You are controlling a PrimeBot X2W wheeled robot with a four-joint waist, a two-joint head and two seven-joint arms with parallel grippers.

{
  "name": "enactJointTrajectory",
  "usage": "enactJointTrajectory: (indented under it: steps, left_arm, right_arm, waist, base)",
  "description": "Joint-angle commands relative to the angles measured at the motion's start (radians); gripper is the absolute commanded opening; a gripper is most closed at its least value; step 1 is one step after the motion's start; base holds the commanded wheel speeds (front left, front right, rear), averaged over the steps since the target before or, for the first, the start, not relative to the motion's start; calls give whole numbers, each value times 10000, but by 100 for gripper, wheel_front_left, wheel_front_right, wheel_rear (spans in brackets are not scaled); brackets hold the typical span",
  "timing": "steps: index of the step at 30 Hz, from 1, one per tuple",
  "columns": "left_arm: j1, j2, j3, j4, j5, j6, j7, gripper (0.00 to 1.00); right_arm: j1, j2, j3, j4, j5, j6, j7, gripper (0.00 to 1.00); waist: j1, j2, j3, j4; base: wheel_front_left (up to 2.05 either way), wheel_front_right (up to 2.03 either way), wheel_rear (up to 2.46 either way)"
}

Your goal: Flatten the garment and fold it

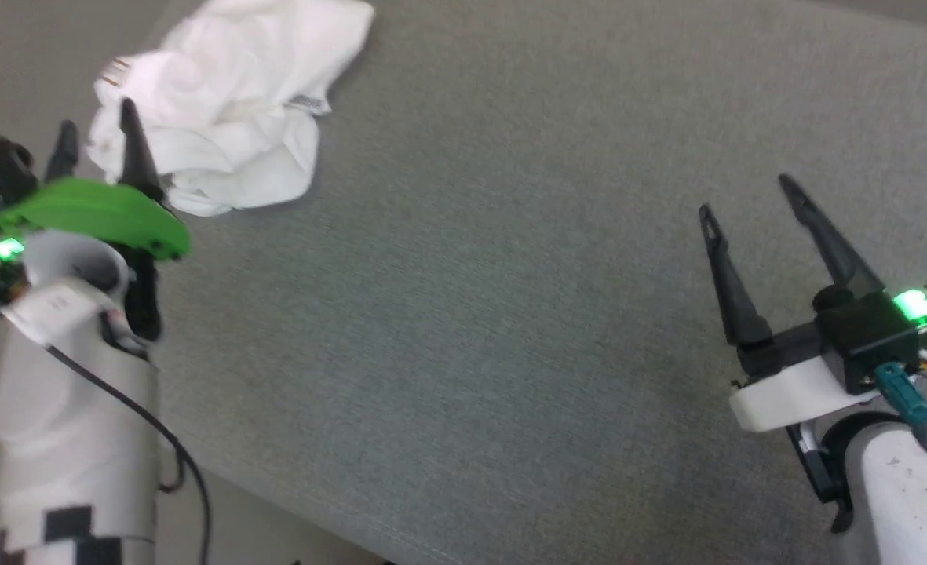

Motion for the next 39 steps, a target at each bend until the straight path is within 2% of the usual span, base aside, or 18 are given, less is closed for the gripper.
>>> enactJointTrajectory:
  steps: [1, 7, 15, 16, 17, 18, 20, 25, 30, 34, 39]
  left_arm:
    - [-405, 213, 93, 331, -203, -65, 182, 100]
    - [-1271, 880, 634, 1657, -1046, -86, 1782, 100]
    - [-1144, 1378, 1110, 2209, -1831, 10, 3670, 100]
    - [-1081, 1391, 1091, 2213, -1895, -24, 3944, 82]
    - [-1001, 1418, 1062, 2171, -1967, -95, 4247, 18]
    - [-935, 1448, 1055, 2108, -2015, -141, 4411, 0]
    - [-749, 1669, 1008, 1826, -1893, -174, 4397, 0]
    - [-297, 2534, 1042, 846, -818, 371, 2447, 0]
    - [-126, 3188, 775, 191, 181, 581, 823, 0]
    - [-181, 3653, 354, -389, 805, 471, 256, 0]
    - [-587, 3885, -515, -1386, 1292, -106, 219, 0]
  right_arm:
    - [-194, -76, -11, -186, -79, -13, 16, 100]
    - [-386, -230, -90, -616, -74, -13, 81, 100]
    - [-463, -49, -63, -535, 27, -13, -237, 100]
    - [-457, -13, -46, -459, 52, -13, -290, 100]
    - [-451, 37, -27, -366, 82, -13, -351, 100]
    - [-446, 84, -18, -279, 107, -13, -421, 100]
    - [-424, 185, 37, -73, 152, -13, -559, 100]
    - [-323, 470, 102, 623, 302, -13, -1018, 100]
    - [84, 713, -95, 1336, 478, -13, -1396, 100]
    - [606, 812, -323, 1741, 626, -13, -1565, 100]
    - [1221, 839, -600, 2017, 1058, -13, -1652, 100]
  waist:
    - [-2, 114, 2313, -919]
    - [-2, 116, 3318, -1461]
    - [-2, 116, 3362, -1973]
    - [-2, 116, 3279, -2010]
    - [-2, 116, 3174, -2051]
    - [-2, 116, 3044, -2083]
    - [-2, 116, 2736, -2160]
    - [-2, 116, 1471, -2434]
    - [-2, 116, -209, -2731]
    - [-2, 116, -1423, -3057]
    - [-2, 116, -2578, -3517]
  base:
    - [0, 0, 0]
    - [0, 0, 0]
    - [0, 0, 0]
    - [0, 0, 0]
    - [0, 0, 0]
    - [0, 0, 0]
    - [0, 0, 0]
    - [0, 0, 0]
    - [0, 0, 0]
    - [0, 0, 0]
    - [0, 0, 0]
